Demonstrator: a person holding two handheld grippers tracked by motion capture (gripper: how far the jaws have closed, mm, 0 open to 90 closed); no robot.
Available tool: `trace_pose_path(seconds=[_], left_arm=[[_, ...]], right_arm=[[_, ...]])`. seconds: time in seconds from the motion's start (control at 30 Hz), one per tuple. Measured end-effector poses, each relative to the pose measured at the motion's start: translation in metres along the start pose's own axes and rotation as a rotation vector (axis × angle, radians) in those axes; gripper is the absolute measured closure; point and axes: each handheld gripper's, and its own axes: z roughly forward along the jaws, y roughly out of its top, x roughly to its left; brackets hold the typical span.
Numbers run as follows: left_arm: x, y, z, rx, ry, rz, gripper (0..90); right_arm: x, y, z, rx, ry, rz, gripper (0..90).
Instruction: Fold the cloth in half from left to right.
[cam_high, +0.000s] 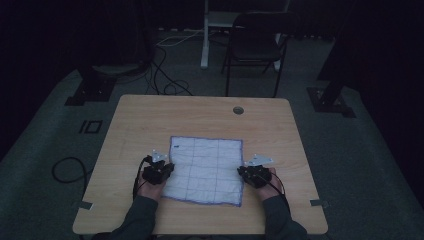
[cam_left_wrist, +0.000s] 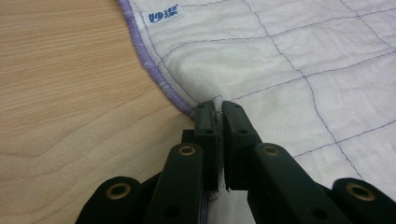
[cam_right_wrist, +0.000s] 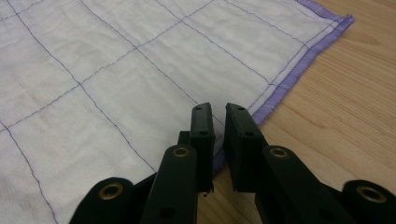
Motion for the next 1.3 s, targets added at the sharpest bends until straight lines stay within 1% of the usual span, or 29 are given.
trace_pose_path(seconds=[0.07,0.13,0.2,0.33,0.37,0.43,0.6,0.73,0.87,1.13,1.3], left_arm=[[0.001,0.000,0.000,0.000,0.011,-0.004,86.5],[0.003,0.000,-0.001,0.002,0.016,-0.013,86.5],[0.004,0.001,-0.002,0.004,0.014,-0.017,86.6],[0.003,0.002,-0.005,-0.009,0.005,-0.020,86.7],[0.003,0.004,-0.010,-0.027,-0.012,-0.022,86.7],[0.003,0.007,-0.013,-0.042,-0.032,-0.026,86.7],[-0.001,0.014,-0.019,-0.072,-0.071,0.001,86.7],[-0.006,0.020,-0.025,-0.097,-0.109,0.011,86.7],[-0.010,0.028,-0.029,-0.115,-0.139,0.026,86.7],[-0.025,0.045,-0.038,-0.153,-0.194,0.065,86.8],[-0.035,0.055,-0.039,-0.170,-0.226,0.082,86.9]], right_arm=[[-0.001,0.000,0.000,0.002,0.004,0.008,82.5],[-0.001,-0.001,0.000,0.004,0.004,0.005,82.4],[-0.002,-0.001,0.000,0.006,0.006,0.003,82.4],[-0.002,-0.001,0.000,0.007,0.009,0.006,82.3],[-0.002,-0.001,0.000,0.007,0.010,0.006,82.2],[-0.002,-0.001,0.000,0.007,0.013,0.010,81.9],[-0.003,-0.002,0.000,0.007,0.015,0.010,81.5],[-0.003,-0.002,0.000,0.007,0.014,0.009,81.4],[-0.003,-0.002,0.000,0.006,0.010,0.010,79.3],[-0.003,-0.002,0.000,0.005,0.007,0.010,78.3],[-0.004,-0.002,0.000,0.005,0.008,0.013,78.1]])
